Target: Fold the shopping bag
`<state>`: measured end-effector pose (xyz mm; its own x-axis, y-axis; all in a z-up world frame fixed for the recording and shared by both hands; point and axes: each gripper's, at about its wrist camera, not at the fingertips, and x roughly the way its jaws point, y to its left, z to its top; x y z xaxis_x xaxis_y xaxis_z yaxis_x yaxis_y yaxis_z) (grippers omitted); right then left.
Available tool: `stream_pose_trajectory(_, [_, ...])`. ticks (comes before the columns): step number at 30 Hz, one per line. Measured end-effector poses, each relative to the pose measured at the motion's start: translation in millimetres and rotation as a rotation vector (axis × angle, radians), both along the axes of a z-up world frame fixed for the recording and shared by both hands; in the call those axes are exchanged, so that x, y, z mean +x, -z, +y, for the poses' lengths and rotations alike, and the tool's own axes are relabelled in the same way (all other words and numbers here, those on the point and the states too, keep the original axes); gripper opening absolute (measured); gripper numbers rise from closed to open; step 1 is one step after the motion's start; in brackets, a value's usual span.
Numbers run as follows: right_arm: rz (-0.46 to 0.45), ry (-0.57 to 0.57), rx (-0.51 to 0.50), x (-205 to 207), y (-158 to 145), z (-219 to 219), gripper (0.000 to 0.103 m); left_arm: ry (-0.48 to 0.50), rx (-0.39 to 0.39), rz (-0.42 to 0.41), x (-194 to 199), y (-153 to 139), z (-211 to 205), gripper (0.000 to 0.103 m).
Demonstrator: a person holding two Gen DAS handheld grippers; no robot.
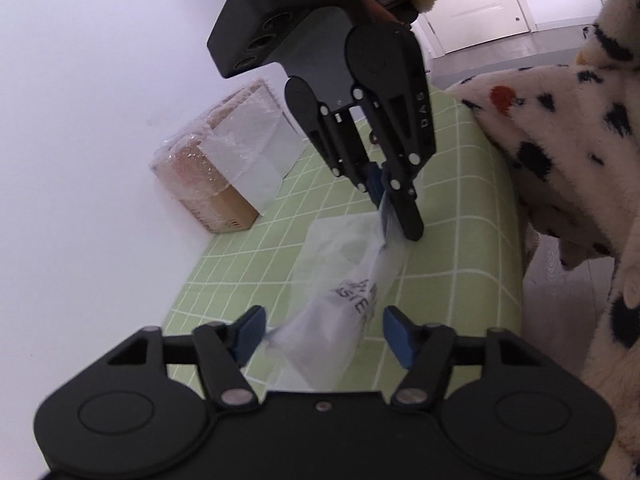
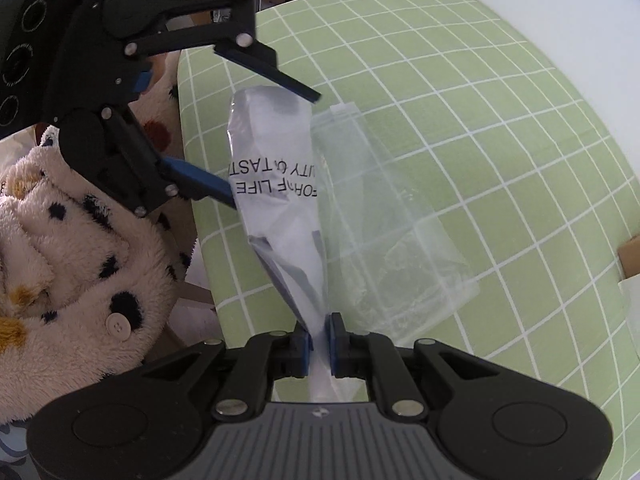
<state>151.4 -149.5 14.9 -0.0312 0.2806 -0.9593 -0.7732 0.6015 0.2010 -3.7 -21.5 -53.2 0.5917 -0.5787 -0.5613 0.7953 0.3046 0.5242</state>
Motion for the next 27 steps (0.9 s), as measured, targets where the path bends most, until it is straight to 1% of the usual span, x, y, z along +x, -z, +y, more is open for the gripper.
stream_pose_trajectory(2, [0.001,0.008,-0.002,3,8,1,0.011,-0.046,-0.038,0.094,7,-5,4,0.047])
stream_pose_trajectory(5, [0.009,0.026,-0.006,2,21,7,0.011,-0.11,-0.092,0.235,13,-9,11,0.039])
stream_pose_trajectory(7, [0.014,0.034,-0.016,2,27,13,0.011,-0.182,-0.135,0.347,20,-11,15,0.036])
stream_pose_trajectory(13, [0.038,0.064,-0.034,6,30,18,0.011,-0.382,-0.285,0.662,46,-14,27,0.034])
stream_pose_trajectory(15, [0.047,0.075,-0.034,8,31,17,0.011,-0.43,-0.315,0.739,54,-14,30,0.033])
stream_pose_trajectory(20, [0.048,0.099,-0.026,10,31,14,0.012,-0.539,-0.338,0.908,76,-16,33,0.032])
stream_pose_trajectory(23, [0.051,0.122,0.0,12,30,8,0.015,-0.553,-0.336,0.952,84,-15,33,0.031])
stream_pose_trajectory(27, [0.016,0.135,0.1,9,32,-11,0.016,-0.557,-0.341,0.988,91,-12,35,0.031])
